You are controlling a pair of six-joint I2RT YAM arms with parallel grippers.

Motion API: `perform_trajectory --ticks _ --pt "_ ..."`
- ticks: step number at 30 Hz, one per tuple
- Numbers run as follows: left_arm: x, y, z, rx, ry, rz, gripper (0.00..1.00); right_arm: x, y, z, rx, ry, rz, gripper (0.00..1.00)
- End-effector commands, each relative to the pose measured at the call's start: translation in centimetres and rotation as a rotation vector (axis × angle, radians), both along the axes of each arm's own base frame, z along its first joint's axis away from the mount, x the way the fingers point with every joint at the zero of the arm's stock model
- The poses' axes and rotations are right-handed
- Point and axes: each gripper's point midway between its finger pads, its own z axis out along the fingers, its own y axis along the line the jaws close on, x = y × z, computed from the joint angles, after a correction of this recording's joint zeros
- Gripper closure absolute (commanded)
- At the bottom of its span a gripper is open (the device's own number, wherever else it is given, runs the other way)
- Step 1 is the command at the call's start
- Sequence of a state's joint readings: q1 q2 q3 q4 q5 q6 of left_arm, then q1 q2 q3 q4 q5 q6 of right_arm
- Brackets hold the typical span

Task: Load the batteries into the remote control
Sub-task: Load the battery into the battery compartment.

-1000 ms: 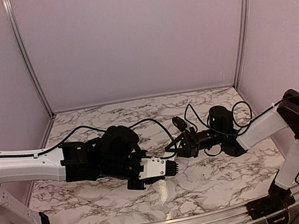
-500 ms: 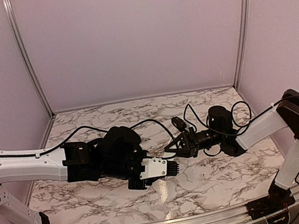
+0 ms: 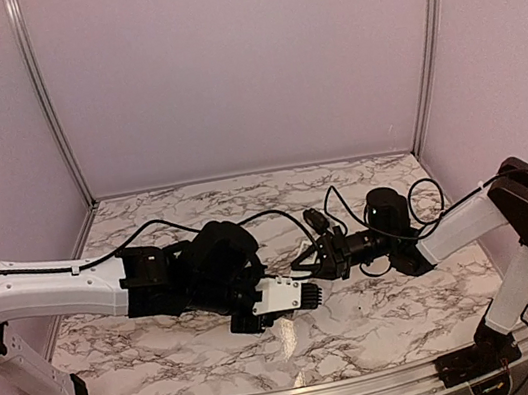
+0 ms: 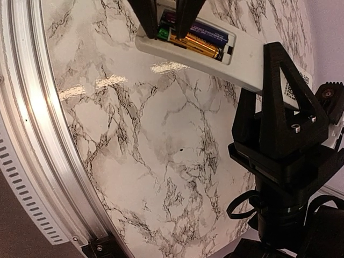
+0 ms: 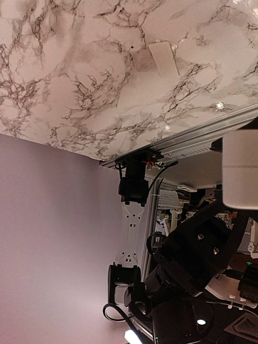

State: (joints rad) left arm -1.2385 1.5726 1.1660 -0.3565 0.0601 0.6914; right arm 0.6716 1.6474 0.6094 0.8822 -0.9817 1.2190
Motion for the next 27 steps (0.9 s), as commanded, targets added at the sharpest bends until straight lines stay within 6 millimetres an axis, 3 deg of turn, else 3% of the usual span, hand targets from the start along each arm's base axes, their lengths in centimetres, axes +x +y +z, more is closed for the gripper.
perform_trajectory --ticks 1,16,27 --pt "-0.1 -0.1 -1.6 0.057 0.023 0.011 0.87 -0.4 1.0 2.5 0.058 -0.058 0.030 1.00" --pt "0.1 -0.2 -3.4 0.114 0.061 0.037 0.90 -0.9 1.0 3.8 0.084 -0.086 0.045 1.00" --pt "2.7 -0.6 -1.6 0.049 0.045 0.161 1.00 -0.9 1.0 4.1 0.077 -0.123 0.042 1.00"
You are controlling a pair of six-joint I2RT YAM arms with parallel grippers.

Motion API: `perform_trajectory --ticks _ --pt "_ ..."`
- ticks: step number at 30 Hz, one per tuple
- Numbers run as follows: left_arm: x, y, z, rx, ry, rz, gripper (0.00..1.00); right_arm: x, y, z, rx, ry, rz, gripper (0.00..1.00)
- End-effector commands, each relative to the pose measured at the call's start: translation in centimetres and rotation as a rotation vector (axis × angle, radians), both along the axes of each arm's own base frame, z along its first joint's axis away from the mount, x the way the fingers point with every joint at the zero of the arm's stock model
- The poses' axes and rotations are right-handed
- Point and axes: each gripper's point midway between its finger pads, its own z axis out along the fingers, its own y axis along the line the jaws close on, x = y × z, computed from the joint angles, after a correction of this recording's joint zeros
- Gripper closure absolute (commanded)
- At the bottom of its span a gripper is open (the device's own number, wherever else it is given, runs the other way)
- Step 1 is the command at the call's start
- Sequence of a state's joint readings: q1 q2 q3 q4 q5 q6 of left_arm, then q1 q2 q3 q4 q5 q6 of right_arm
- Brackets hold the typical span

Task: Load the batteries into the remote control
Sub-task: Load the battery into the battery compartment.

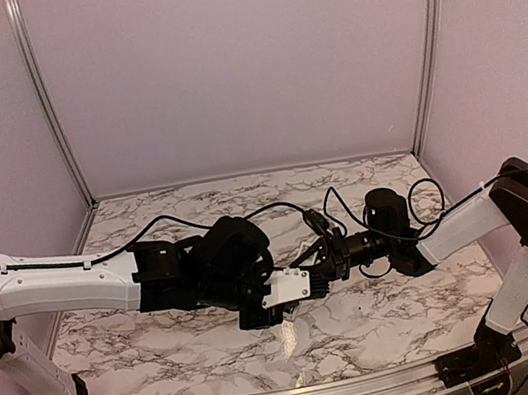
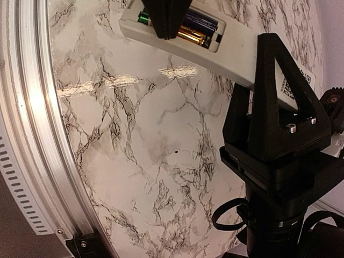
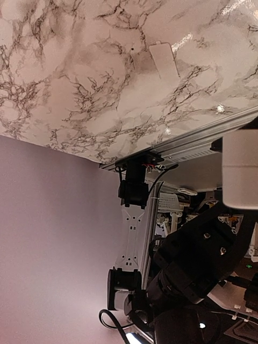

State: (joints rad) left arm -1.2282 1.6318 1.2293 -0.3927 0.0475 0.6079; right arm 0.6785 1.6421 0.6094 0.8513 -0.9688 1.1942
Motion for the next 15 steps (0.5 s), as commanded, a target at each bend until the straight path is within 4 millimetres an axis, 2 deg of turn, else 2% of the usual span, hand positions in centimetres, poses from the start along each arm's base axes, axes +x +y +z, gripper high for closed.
perform_trajectory --ticks 1,4,6,8,9,11,14,15 --pt "1.9 0.0 -0.3 0.011 -0.029 0.093 1.00 -0.7 0.9 4.3 0.086 -0.116 0.047 1.00" --pt "2.1 -0.3 3.1 -0.098 -0.054 0.108 0.99 -0.7 0.9 3.9 0.081 -0.113 0.043 1.00" --pt "1.9 -0.1 6.2 -0.196 -0.068 0.111 0.98 -0.6 0.9 3.7 0.077 -0.117 0.037 1.00" --pt "1.8 0.4 9.0 -0.287 -0.078 0.129 0.94 -0.3 1.0 3.5 0.070 -0.126 0.031 1.00" --pt "2.0 0.7 10.4 -0.340 -0.086 0.154 0.89 -0.3 1.0 3.5 0.066 -0.129 0.027 1.00" --pt "2.6 1.8 12.5 -0.423 -0.100 0.226 0.68 -0.1 1.0 3.4 0.056 -0.139 0.023 1.00" --pt "4.0 4.0 14.4 -0.534 -0.092 0.364 0.20 0.2 1.0 3.6 0.050 -0.170 0.013 1.00" --pt "4.2 4.5 14.4 -0.546 -0.060 0.388 0.09 0.3 0.9 3.7 0.048 -0.179 0.010 1.00"
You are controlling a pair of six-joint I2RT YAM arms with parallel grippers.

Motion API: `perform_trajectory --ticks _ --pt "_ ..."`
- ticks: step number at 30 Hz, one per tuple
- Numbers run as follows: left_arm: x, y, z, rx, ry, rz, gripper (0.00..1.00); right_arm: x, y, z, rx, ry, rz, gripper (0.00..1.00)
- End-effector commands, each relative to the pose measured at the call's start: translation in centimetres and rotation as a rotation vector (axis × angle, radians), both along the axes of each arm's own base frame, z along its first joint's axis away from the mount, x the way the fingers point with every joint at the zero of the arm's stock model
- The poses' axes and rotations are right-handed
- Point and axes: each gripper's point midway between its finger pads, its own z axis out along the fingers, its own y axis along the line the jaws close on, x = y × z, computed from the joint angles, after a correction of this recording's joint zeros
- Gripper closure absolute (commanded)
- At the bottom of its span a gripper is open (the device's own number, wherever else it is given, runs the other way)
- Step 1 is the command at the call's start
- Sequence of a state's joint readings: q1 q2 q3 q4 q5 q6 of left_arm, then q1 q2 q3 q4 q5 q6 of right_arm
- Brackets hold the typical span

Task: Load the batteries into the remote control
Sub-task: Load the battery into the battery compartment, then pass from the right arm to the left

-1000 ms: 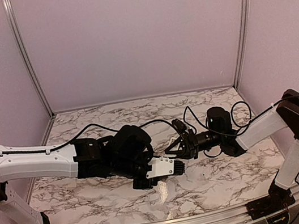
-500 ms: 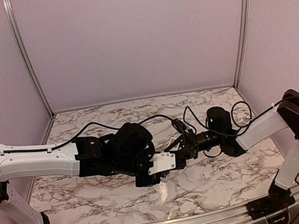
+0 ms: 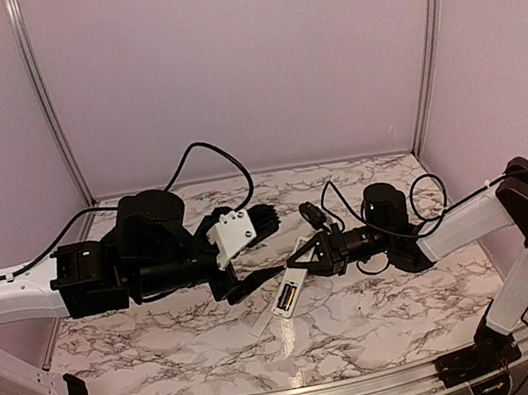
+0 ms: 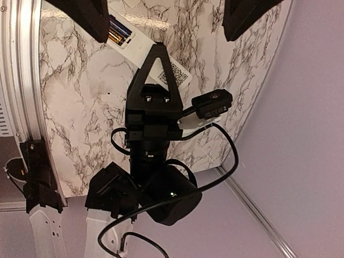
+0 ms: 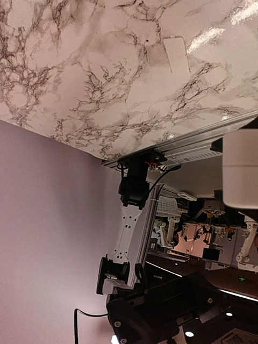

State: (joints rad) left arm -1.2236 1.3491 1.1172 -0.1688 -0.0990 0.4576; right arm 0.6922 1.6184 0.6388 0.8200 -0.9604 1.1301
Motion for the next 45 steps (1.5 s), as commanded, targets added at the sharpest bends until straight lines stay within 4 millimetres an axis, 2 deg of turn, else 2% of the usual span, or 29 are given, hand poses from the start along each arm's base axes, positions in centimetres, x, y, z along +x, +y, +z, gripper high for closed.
perform_trajectory --ticks 1,4,6,8,10,14,23,31,35,40,45 --pt "2.7 2.4 2.7 -0.183 0.094 0.183 0.02 0.4 0.4 2.6 0.033 -0.110 -0.007 1.00" --pt "4.6 3.4 1.2 -0.187 0.265 0.273 0.01 0.7 0.3 3.0 0.033 -0.140 -0.018 1.00" --pt "4.8 3.4 -0.5 -0.172 0.389 0.281 0.01 0.8 0.2 3.2 0.031 -0.162 -0.027 1.00" --pt "3.2 2.4 -2.1 -0.160 0.501 0.199 0.01 0.9 0.1 3.4 0.029 -0.180 -0.038 1.00" --pt "2.6 1.6 -2.9 -0.183 0.579 0.182 0.04 1.0 0.1 3.6 0.027 -0.197 -0.043 1.00" --pt "1.9 0.1 -4.3 -0.194 0.681 0.144 0.16 1.2 0.0 3.7 0.013 -0.218 -0.056 1.00" --pt "2.2 -1.6 -7.1 -0.154 0.768 0.158 0.36 1.5 0.2 4.2 0.013 -0.229 -0.061 1.00" --pt "2.9 -1.8 -8.7 -0.109 0.769 0.203 0.55 1.5 0.3 4.7 0.021 -0.234 -0.060 1.00" --pt "3.0 -1.6 -9.6 -0.084 0.766 0.220 0.58 1.6 0.3 4.8 0.023 -0.234 -0.059 1.00" --pt "2.8 -1.5 -10.8 -0.037 0.771 0.220 0.56 1.7 0.3 4.8 0.027 -0.236 -0.064 1.00" --pt "3.1 -1.4 -11.7 -0.014 0.776 0.241 0.67 1.6 0.2 5.2 0.041 -0.239 -0.061 1.00"
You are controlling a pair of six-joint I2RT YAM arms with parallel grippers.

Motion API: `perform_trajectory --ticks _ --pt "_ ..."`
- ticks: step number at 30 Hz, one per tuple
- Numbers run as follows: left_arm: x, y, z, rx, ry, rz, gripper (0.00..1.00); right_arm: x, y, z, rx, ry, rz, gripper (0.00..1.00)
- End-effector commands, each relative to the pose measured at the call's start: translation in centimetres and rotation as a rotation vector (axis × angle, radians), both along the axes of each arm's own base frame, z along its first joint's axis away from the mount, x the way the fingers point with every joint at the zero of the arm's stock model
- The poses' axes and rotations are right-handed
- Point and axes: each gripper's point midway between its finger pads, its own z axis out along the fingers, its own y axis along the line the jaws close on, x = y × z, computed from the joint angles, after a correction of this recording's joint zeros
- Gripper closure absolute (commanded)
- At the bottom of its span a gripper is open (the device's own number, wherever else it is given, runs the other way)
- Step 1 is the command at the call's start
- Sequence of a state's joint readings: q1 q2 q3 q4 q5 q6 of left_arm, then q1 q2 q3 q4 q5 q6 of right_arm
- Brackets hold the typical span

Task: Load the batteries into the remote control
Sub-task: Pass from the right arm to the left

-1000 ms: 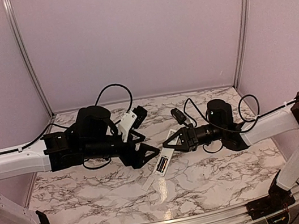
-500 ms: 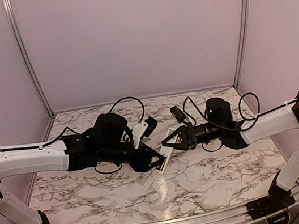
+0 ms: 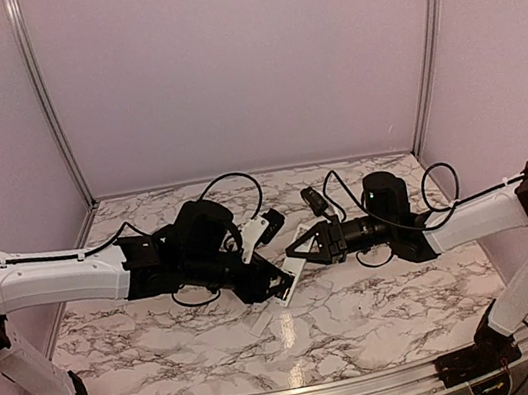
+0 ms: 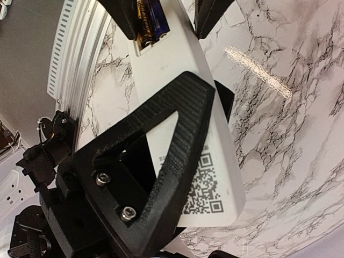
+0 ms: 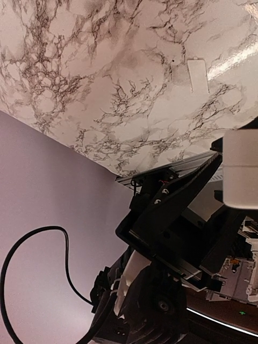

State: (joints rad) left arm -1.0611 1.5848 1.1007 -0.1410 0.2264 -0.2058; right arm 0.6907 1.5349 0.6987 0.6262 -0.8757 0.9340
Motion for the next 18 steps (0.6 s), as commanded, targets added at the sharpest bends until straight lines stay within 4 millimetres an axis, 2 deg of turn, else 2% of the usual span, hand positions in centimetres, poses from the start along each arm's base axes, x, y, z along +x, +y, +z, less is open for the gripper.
perform_trajectory --ticks 1,4,6,8,9,11,14,18 --pt "0.5 0.2 -1.6 0.068 0.012 0.008 0.69 0.2 0.3 3.5 0.074 -0.079 0.010 1.00" --pt "0.7 0.1 -1.9 0.071 0.025 0.012 0.72 0.2 0.2 3.8 0.081 -0.089 0.008 1.00" --pt "0.9 -0.1 -1.7 0.062 0.031 0.016 0.69 0.2 0.1 3.8 0.083 -0.091 0.005 1.00" --pt "1.2 -0.1 -1.2 0.045 0.028 0.026 0.62 0.4 -0.2 3.5 0.080 -0.085 -0.007 1.00" --pt "1.7 0.0 -0.2 0.029 0.003 0.037 0.44 0.9 -0.8 3.0 0.072 -0.075 -0.030 1.00" --pt "2.2 0.4 1.0 0.010 -0.047 0.058 0.32 1.7 -1.6 1.9 0.041 -0.051 -0.076 1.00" --pt "2.5 0.6 2.2 0.006 -0.135 0.070 0.23 3.0 -3.1 -0.1 0.004 -0.003 -0.155 1.00" --pt "2.7 -0.1 1.2 0.111 -0.233 0.074 0.17 3.8 -3.8 -1.2 -0.017 0.024 -0.214 1.00"
